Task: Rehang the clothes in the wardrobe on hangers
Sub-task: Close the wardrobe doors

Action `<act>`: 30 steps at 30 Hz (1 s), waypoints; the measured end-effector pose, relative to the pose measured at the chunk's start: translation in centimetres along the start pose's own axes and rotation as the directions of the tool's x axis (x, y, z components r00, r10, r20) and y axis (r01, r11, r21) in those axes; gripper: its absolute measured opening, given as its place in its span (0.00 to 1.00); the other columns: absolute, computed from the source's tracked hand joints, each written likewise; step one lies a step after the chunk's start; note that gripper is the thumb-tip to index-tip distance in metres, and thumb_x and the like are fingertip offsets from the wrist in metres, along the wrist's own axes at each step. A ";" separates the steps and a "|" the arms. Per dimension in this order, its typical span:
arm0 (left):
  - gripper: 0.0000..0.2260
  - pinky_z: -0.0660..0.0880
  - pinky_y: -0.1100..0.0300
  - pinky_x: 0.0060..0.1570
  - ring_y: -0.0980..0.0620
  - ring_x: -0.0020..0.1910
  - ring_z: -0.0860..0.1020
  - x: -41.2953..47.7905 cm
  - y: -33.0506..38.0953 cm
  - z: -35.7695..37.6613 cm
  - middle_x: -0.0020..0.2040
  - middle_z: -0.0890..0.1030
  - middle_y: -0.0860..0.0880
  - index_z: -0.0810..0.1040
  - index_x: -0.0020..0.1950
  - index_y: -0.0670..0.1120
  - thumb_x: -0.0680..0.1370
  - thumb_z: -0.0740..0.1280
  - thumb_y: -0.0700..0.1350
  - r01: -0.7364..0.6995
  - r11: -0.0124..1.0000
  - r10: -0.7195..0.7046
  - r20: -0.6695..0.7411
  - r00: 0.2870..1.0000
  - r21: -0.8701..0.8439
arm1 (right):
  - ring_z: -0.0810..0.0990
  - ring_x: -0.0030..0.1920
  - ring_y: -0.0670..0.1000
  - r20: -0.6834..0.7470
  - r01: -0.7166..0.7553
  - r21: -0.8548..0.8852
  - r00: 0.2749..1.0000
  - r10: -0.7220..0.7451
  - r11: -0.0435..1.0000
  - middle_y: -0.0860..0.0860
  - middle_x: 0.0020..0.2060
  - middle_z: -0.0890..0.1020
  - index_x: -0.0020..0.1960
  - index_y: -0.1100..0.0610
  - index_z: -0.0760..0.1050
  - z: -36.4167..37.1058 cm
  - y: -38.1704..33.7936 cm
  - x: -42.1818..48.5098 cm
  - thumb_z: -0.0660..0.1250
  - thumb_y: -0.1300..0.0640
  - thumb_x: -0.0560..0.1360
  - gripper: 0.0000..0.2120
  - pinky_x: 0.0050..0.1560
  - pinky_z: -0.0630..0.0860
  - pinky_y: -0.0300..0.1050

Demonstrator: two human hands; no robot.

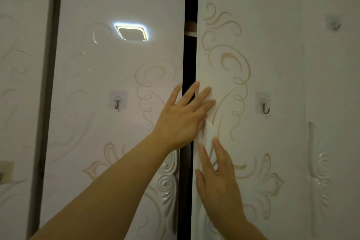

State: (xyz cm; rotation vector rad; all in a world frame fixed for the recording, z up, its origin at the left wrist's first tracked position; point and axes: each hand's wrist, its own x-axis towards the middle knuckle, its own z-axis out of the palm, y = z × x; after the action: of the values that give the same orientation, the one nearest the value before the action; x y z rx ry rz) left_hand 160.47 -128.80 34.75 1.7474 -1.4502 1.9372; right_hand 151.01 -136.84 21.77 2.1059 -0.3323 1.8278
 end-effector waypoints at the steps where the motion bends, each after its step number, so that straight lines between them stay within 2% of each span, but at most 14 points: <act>1: 0.20 0.57 0.39 0.68 0.44 0.71 0.65 -0.2 -0.4 1.0 0.70 0.70 0.48 0.74 0.67 0.50 0.79 0.51 0.50 0.018 0.999 -0.018 0.021 1.000 -0.030 | 0.74 0.63 0.63 -0.012 0.010 -0.022 1.000 -0.010 1.000 0.67 0.63 0.72 0.67 0.60 0.67 1.2 -0.1 0.2 0.56 0.54 0.79 0.19 0.54 0.78 0.57; 3: 0.22 0.53 0.41 0.70 0.44 0.72 0.62 -0.7 -1.1 2.9 0.72 0.67 0.50 0.71 0.69 0.51 0.79 0.49 0.50 0.050 0.995 -0.044 0.072 0.996 -0.087 | 0.69 0.64 0.60 -0.027 0.040 -0.078 0.999 -0.043 0.996 0.65 0.65 0.71 0.67 0.62 0.70 3.3 -0.3 0.5 0.67 0.58 0.73 0.23 0.54 0.78 0.57; 5: 0.23 0.48 0.44 0.71 0.45 0.74 0.58 -1.1 -1.8 4.9 0.74 0.63 0.51 0.67 0.71 0.52 0.79 0.46 0.51 0.080 0.987 -0.063 0.124 0.990 -0.137 | 0.67 0.63 0.58 -0.015 0.051 -0.127 0.998 -0.054 0.991 0.63 0.65 0.68 0.67 0.63 0.68 5.2 -0.4 1.0 0.69 0.57 0.67 0.29 0.54 0.78 0.58; 9: 0.23 0.40 0.48 0.72 0.47 0.76 0.51 -2.1 -2.9 9.3 0.76 0.55 0.53 0.60 0.74 0.53 0.80 0.43 0.54 0.114 0.968 -0.075 0.173 0.982 -0.223 | 0.66 0.62 0.58 0.008 -0.014 -0.130 1.000 0.015 0.991 0.65 0.60 0.76 0.64 0.67 0.64 9.0 -0.3 1.6 0.80 0.59 0.59 0.40 0.51 0.79 0.58; 11: 0.23 0.41 0.47 0.72 0.46 0.76 0.51 -2.7 -3.0 11.3 0.75 0.54 0.53 0.59 0.74 0.52 0.80 0.44 0.54 0.126 0.959 -0.085 0.166 0.982 -0.255 | 0.66 0.63 0.57 -0.036 -0.024 -0.153 0.999 0.019 0.988 0.65 0.62 0.74 0.65 0.68 0.63 11.0 -0.1 1.8 0.76 0.60 0.65 0.34 0.53 0.78 0.58; 13: 0.23 0.50 0.42 0.71 0.43 0.74 0.58 -3.2 -2.8 12.7 0.74 0.61 0.51 0.64 0.73 0.50 0.79 0.46 0.53 0.121 0.961 -0.091 0.129 0.987 -0.248 | 0.66 0.64 0.58 -0.098 -0.013 -0.181 0.995 -0.005 0.983 0.63 0.64 0.71 0.66 0.67 0.62 12.7 0.3 1.7 0.60 0.58 0.77 0.21 0.64 0.71 0.53; 15: 0.23 0.56 0.38 0.68 0.42 0.71 0.63 -3.3 -2.7 13.8 0.72 0.67 0.49 0.69 0.70 0.48 0.79 0.50 0.52 0.126 0.963 -0.118 0.050 0.992 -0.238 | 0.68 0.66 0.60 -0.087 -0.014 -0.157 0.996 0.001 0.987 0.64 0.65 0.72 0.67 0.67 0.61 14.0 0.9 1.2 0.47 0.54 0.82 0.20 0.69 0.61 0.50; 16: 0.22 0.57 0.38 0.68 0.42 0.71 0.64 -3.3 -2.6 14.3 0.71 0.68 0.48 0.70 0.69 0.48 0.78 0.50 0.52 0.132 0.961 -0.131 0.023 0.991 -0.242 | 0.70 0.67 0.62 -0.068 -0.015 -0.134 0.998 0.006 0.991 0.63 0.66 0.71 0.68 0.66 0.61 14.5 1.3 0.9 0.46 0.52 0.82 0.22 0.70 0.59 0.50; 20: 0.21 0.56 0.41 0.69 0.45 0.71 0.65 -3.4 -2.4 15.4 0.70 0.70 0.49 0.73 0.67 0.48 0.78 0.53 0.51 0.154 0.943 -0.176 -0.051 0.983 -0.294 | 0.70 0.65 0.66 -0.097 -0.022 -0.064 0.995 0.016 0.998 0.62 0.67 0.67 0.69 0.67 0.64 16.1 2.0 0.1 0.49 0.52 0.82 0.24 0.66 0.65 0.54; 24: 0.21 0.55 0.46 0.71 0.46 0.71 0.64 -3.8 -2.0 15.3 0.70 0.70 0.49 0.73 0.67 0.48 0.79 0.52 0.51 0.190 0.922 -0.223 -0.062 0.973 -0.338 | 0.69 0.67 0.64 -0.104 -0.021 -0.048 0.994 0.016 0.999 0.61 0.68 0.66 0.70 0.66 0.61 16.5 2.4 0.0 0.49 0.52 0.82 0.23 0.68 0.64 0.54; 30: 0.20 0.57 0.45 0.69 0.45 0.70 0.67 -4.6 -1.0 14.7 0.68 0.72 0.47 0.74 0.66 0.47 0.78 0.53 0.49 0.282 0.888 -0.332 -0.081 0.940 -0.363 | 0.67 0.69 0.62 -0.079 -0.024 -0.035 0.997 0.021 0.999 0.59 0.68 0.65 0.70 0.64 0.60 16.0 2.2 0.0 0.47 0.50 0.82 0.22 0.69 0.62 0.51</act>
State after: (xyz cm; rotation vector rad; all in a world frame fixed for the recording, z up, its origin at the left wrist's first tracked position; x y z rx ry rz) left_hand 172.52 -136.74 29.27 1.5355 -1.2785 1.5032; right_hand 164.72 -145.14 20.06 2.0079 -0.3679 1.8970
